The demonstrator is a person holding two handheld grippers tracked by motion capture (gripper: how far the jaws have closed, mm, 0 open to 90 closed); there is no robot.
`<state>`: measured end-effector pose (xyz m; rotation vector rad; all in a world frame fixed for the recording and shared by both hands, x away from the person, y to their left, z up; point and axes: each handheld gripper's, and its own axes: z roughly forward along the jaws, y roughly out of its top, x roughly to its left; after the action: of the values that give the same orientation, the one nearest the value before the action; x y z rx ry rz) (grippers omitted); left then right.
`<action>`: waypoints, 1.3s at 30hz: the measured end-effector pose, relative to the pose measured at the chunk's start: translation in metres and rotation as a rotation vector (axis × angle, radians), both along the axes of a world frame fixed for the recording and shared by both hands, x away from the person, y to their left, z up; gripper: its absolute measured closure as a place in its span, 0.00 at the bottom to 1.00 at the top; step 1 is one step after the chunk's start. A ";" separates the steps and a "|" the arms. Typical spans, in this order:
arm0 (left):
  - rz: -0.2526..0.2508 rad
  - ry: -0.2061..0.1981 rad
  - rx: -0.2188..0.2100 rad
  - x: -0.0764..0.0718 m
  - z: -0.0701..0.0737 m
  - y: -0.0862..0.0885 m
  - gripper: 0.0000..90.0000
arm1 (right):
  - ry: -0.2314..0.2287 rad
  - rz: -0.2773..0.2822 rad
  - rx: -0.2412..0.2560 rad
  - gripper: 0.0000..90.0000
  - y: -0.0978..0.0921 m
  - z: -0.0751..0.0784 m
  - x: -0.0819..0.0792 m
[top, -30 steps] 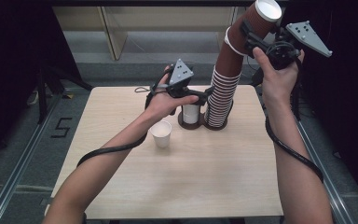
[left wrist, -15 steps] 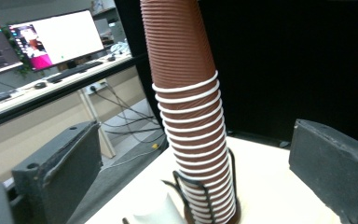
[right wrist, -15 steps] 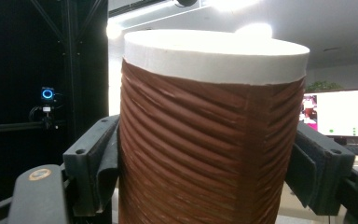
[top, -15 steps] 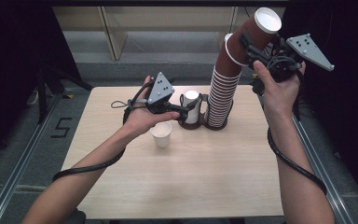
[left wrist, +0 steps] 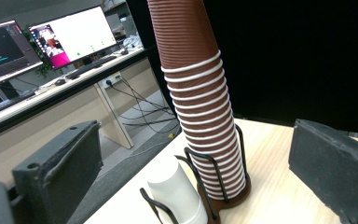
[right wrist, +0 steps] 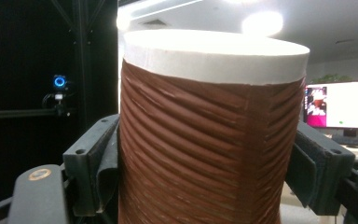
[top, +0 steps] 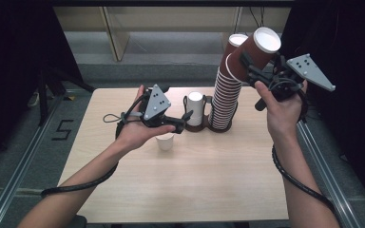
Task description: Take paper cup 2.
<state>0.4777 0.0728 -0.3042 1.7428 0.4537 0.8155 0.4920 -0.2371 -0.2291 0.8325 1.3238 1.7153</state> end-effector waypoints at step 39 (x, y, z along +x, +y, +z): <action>-0.113 0.129 -0.052 -0.038 -0.122 -0.002 0.00 | 0.369 0.210 -0.033 0.23 0.057 -0.158 -0.026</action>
<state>0.4397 0.0710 -0.4266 1.7621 0.4540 0.6078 0.4657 -0.1801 -0.3872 1.0590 1.7331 1.7480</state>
